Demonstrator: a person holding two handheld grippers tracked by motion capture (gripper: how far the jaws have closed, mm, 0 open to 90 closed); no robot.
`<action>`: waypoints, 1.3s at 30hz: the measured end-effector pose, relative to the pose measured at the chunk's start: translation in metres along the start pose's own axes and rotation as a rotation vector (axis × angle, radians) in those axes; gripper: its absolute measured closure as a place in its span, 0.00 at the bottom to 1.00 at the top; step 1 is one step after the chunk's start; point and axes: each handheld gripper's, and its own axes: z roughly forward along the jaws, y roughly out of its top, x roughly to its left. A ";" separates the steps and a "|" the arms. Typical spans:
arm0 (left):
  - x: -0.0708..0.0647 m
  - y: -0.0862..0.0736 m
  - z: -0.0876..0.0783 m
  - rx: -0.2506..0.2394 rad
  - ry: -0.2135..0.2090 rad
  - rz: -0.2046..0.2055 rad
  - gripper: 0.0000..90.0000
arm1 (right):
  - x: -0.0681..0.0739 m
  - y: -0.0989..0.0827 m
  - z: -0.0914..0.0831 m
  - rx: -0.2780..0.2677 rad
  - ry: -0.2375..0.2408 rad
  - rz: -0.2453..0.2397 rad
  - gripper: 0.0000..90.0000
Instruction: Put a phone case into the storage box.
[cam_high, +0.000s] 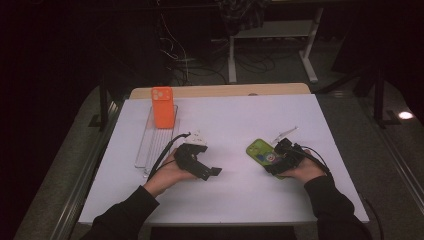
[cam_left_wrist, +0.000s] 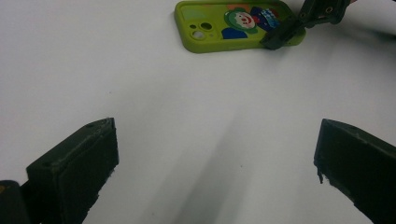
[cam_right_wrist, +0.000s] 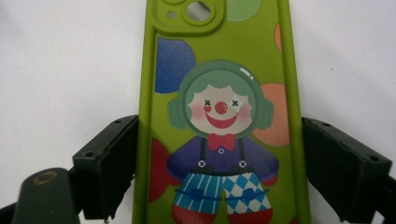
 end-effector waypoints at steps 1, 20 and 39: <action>0.000 0.000 0.000 0.004 0.001 0.003 0.00 | 0.000 0.000 0.000 -0.002 -0.004 -0.003 0.15; 0.004 0.021 -0.005 0.019 -0.034 0.047 0.00 | -0.004 0.017 -0.009 -0.011 0.034 -0.032 0.17; 0.017 0.047 -0.007 0.020 -0.068 0.126 0.00 | -0.003 0.066 -0.016 -0.076 0.153 -0.154 0.17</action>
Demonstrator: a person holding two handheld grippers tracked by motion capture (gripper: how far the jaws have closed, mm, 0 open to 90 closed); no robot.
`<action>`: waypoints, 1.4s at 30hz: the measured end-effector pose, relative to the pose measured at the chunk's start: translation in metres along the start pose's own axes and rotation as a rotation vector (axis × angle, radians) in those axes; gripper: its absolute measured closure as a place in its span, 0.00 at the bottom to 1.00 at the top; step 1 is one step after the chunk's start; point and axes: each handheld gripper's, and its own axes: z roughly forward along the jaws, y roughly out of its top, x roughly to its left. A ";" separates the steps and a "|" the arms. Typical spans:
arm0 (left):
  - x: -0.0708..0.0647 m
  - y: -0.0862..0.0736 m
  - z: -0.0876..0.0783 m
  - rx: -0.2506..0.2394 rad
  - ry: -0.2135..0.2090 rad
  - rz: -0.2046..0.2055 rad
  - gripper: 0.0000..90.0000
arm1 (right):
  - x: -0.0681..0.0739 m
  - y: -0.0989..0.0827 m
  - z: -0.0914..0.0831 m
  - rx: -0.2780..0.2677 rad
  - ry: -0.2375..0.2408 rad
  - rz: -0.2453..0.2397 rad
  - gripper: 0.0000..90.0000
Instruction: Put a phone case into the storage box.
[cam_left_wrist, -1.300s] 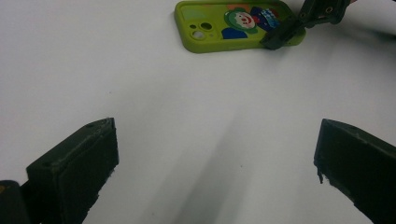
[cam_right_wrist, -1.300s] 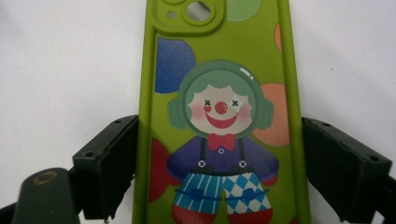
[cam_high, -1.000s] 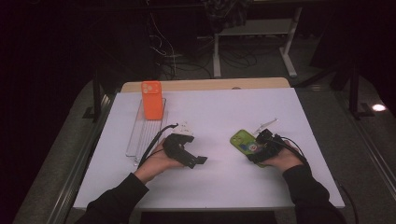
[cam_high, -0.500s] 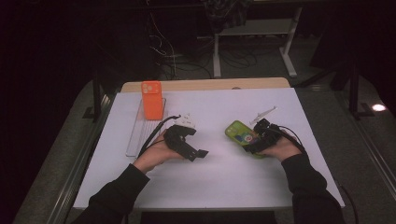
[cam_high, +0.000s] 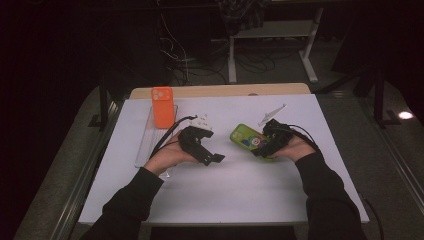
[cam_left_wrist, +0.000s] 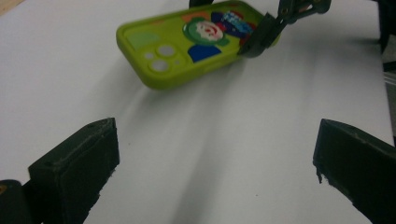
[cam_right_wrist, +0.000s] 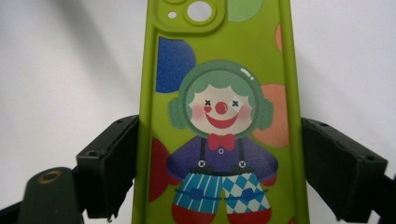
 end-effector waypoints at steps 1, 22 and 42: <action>0.000 0.000 -0.001 -0.003 0.000 0.009 0.00 | 0.001 0.000 0.000 0.001 0.012 -0.019 0.17; -0.022 -0.001 -0.007 0.030 -0.122 0.204 0.00 | 0.062 0.023 0.002 0.039 0.206 -0.381 0.17; -0.040 -0.006 0.017 0.192 -0.179 0.329 0.00 | 0.094 0.034 0.003 0.065 0.274 -0.489 0.17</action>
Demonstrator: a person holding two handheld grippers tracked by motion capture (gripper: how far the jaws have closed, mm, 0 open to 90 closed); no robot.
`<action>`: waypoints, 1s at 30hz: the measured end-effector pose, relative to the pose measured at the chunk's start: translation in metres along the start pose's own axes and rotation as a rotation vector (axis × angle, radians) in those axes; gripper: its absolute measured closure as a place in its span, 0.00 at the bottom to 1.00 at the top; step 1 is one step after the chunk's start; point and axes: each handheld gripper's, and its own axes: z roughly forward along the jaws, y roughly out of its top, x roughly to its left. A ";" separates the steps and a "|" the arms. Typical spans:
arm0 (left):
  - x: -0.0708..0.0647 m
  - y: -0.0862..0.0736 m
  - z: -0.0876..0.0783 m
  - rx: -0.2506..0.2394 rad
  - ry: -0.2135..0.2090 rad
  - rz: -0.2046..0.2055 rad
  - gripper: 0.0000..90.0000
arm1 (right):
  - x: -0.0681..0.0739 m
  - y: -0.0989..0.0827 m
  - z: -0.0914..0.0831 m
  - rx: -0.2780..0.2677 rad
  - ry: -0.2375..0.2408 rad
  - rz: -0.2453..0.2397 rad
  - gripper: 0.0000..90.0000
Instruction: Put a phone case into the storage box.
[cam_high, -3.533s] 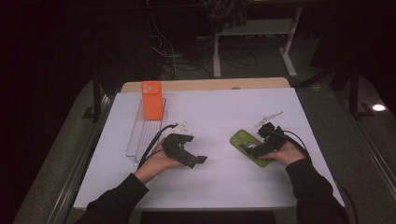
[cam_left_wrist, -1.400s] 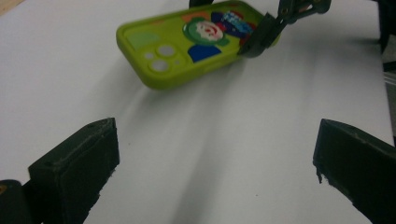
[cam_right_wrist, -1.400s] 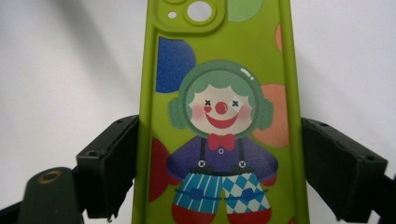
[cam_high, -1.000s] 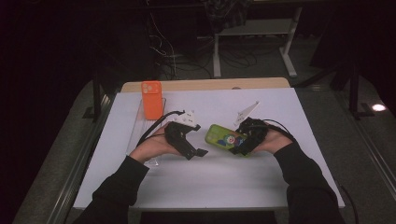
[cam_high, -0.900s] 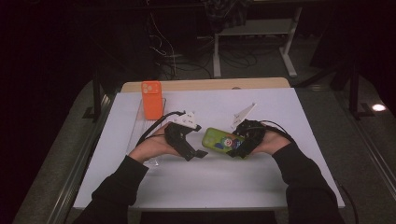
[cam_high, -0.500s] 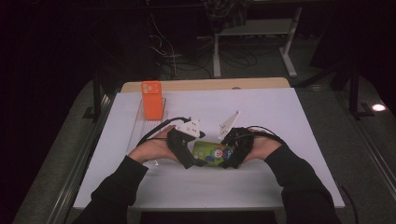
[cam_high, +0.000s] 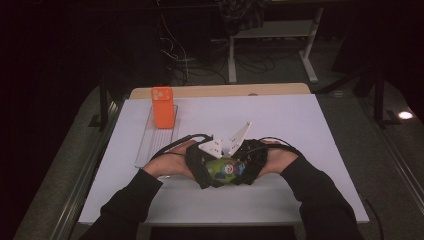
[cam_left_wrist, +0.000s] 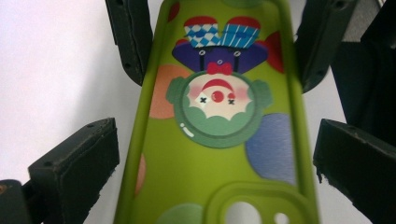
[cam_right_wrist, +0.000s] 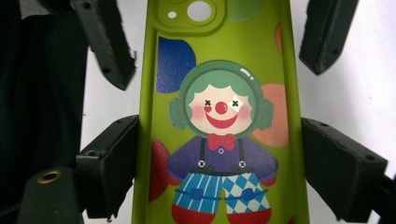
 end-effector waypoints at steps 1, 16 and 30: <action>0.000 0.000 0.001 0.005 -0.006 0.000 0.00 | 0.000 0.001 0.000 -0.002 -0.003 -0.010 0.17; 0.000 0.000 0.001 0.015 -0.019 0.009 0.15 | 0.002 0.003 -0.002 -0.011 0.000 -0.026 0.17; 0.001 0.000 0.005 -0.006 -0.072 -0.035 0.17 | 0.001 -0.006 -0.002 -0.047 0.029 -0.004 0.16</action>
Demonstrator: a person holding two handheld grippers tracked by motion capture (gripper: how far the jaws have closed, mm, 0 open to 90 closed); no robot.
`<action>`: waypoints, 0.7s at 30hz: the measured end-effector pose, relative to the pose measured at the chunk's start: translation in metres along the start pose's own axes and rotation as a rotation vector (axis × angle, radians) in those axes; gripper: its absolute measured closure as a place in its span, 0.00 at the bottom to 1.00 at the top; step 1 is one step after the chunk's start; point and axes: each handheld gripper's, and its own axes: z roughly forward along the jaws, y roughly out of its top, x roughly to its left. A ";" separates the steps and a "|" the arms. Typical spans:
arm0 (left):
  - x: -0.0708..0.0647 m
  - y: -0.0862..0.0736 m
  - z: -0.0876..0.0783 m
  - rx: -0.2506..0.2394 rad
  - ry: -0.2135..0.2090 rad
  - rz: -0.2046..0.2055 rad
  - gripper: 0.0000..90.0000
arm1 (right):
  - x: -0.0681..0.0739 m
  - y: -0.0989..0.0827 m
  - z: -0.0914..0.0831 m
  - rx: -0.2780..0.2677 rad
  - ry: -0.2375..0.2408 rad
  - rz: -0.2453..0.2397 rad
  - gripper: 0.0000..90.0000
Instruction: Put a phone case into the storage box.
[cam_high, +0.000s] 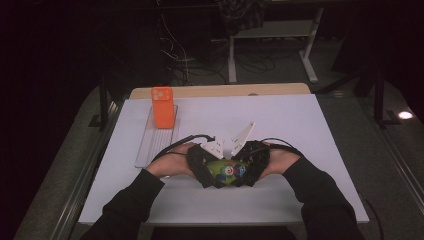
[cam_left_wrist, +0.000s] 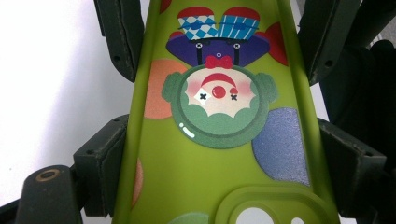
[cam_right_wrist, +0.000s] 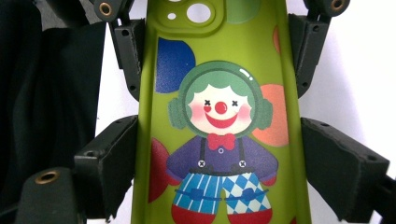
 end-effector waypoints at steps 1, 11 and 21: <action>0.000 0.000 0.000 -0.004 0.005 -0.004 0.17 | 0.000 -0.001 -0.001 -0.006 -0.009 -0.003 0.15; 0.005 -0.003 -0.005 -0.013 0.085 -0.067 0.17 | -0.011 -0.017 -0.024 -0.121 -0.070 0.107 0.03; 0.013 -0.010 -0.005 0.013 0.232 -0.186 0.17 | -0.018 -0.040 -0.034 -0.208 -0.214 0.348 0.01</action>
